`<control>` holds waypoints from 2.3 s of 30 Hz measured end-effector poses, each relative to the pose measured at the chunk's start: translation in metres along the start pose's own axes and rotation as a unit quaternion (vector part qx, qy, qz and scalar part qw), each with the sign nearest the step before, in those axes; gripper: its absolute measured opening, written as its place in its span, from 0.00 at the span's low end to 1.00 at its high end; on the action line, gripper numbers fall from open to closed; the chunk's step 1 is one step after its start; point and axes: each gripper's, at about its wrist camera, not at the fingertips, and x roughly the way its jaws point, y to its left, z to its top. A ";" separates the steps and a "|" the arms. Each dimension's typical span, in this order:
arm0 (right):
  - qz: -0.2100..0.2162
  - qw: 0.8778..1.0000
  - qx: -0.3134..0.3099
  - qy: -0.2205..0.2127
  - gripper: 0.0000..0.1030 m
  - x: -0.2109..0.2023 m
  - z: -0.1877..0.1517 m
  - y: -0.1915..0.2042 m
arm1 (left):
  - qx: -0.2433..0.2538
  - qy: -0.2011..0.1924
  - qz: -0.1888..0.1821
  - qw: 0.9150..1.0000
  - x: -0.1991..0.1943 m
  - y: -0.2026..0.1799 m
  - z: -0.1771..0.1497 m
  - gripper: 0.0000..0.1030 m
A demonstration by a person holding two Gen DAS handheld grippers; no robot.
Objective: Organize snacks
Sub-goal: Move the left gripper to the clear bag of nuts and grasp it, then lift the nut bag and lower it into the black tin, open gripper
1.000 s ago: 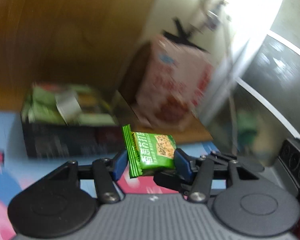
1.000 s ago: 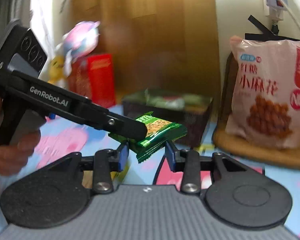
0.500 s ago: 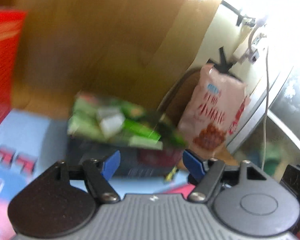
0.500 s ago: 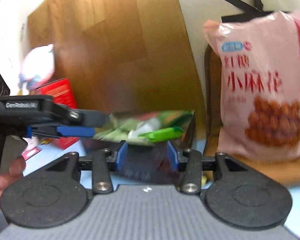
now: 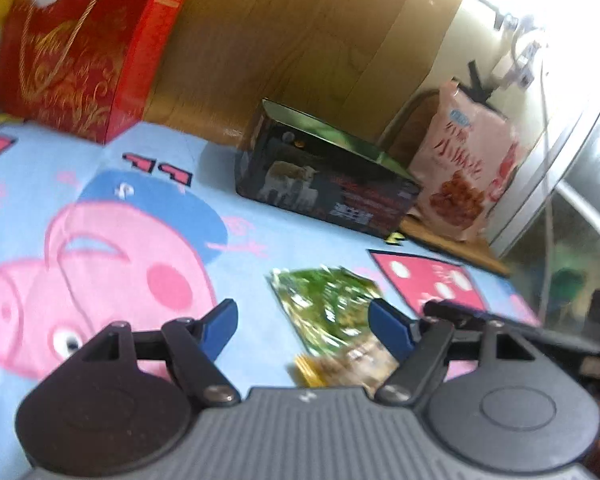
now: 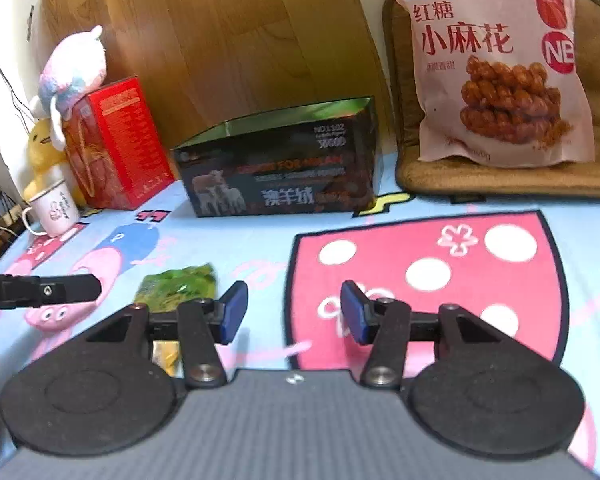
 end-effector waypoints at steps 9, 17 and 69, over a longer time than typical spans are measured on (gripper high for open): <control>0.076 0.996 -0.022 0.035 0.40 -0.005 -0.016 0.039 | -0.017 0.040 -0.051 0.998 -0.006 -0.011 -0.024 0.54; 0.113 0.990 -0.044 0.066 0.31 -0.026 -0.036 0.063 | -0.004 0.074 -0.082 0.994 -0.016 -0.020 -0.043 0.44; 0.146 0.983 -0.109 0.016 0.30 -0.032 0.004 0.060 | 0.085 0.079 -0.157 0.981 0.004 -0.040 0.046 0.48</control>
